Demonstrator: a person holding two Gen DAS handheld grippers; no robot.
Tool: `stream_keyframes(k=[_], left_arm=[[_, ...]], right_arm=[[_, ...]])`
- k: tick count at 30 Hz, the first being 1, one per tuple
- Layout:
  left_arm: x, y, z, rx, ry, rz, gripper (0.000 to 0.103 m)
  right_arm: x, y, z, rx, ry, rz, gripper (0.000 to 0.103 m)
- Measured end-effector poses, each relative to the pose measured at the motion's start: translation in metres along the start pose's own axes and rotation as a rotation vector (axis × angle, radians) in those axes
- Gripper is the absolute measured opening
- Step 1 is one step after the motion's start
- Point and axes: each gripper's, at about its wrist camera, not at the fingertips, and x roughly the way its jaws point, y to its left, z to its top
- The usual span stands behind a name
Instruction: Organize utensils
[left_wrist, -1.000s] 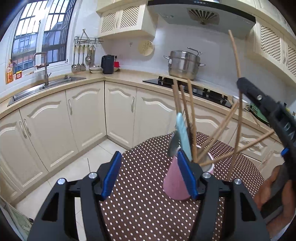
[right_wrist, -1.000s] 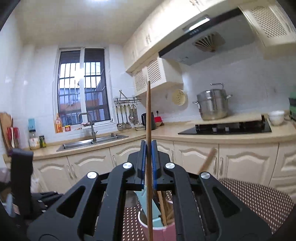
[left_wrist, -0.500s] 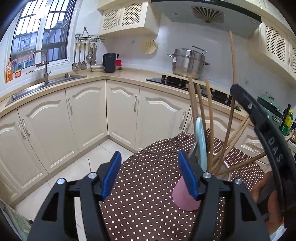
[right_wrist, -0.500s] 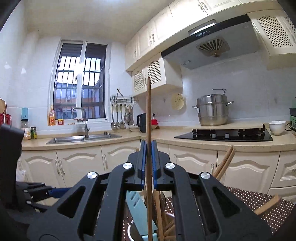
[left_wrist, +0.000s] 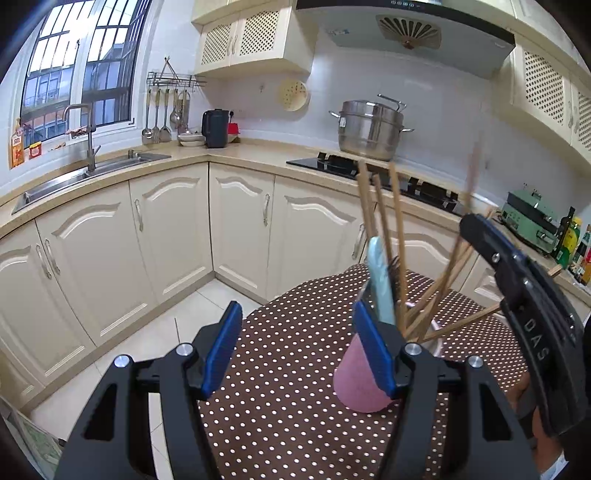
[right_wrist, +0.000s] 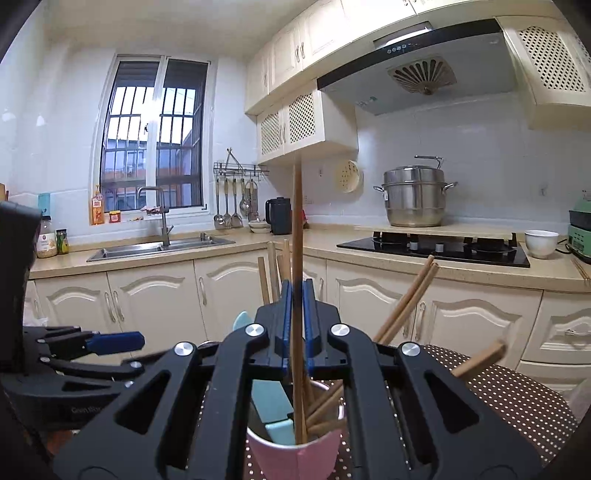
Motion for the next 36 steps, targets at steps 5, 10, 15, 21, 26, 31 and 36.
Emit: stream_keyframes(k=[5, 10, 15, 21, 26, 31, 36], left_arm=[[-0.022, -0.010, 0.002, 0.021, -0.018, 0.004, 0.063], [-0.054, -0.017, 0.005, 0.024, -0.052, -0.005, 0.063], [-0.089, -0.031, 0.003, 0.043, -0.094, -0.018, 0.066], [-0.133, -0.051, -0.008, 0.081, -0.151, -0.013, 0.074], [-0.166, -0.068, -0.021, 0.117, -0.190, -0.003, 0.075], [-0.196, -0.079, -0.033, 0.135, -0.227, 0.011, 0.081], [-0.221, -0.084, -0.042, 0.116, -0.257, 0.007, 0.084]], right_arm=[[-0.018, 0.000, 0.012, 0.015, -0.016, -0.012, 0.050], [-0.048, 0.000, 0.028, 0.010, -0.036, -0.034, 0.051], [-0.085, -0.001, 0.034, 0.000, -0.028, -0.071, 0.057], [-0.127, -0.003, 0.033, 0.019, 0.014, -0.098, 0.063], [-0.164, 0.000, 0.033, 0.019, 0.040, -0.109, 0.069], [-0.194, 0.000, 0.034, 0.036, 0.046, -0.110, 0.077], [-0.219, 0.000, 0.033, 0.058, 0.047, -0.117, 0.083]])
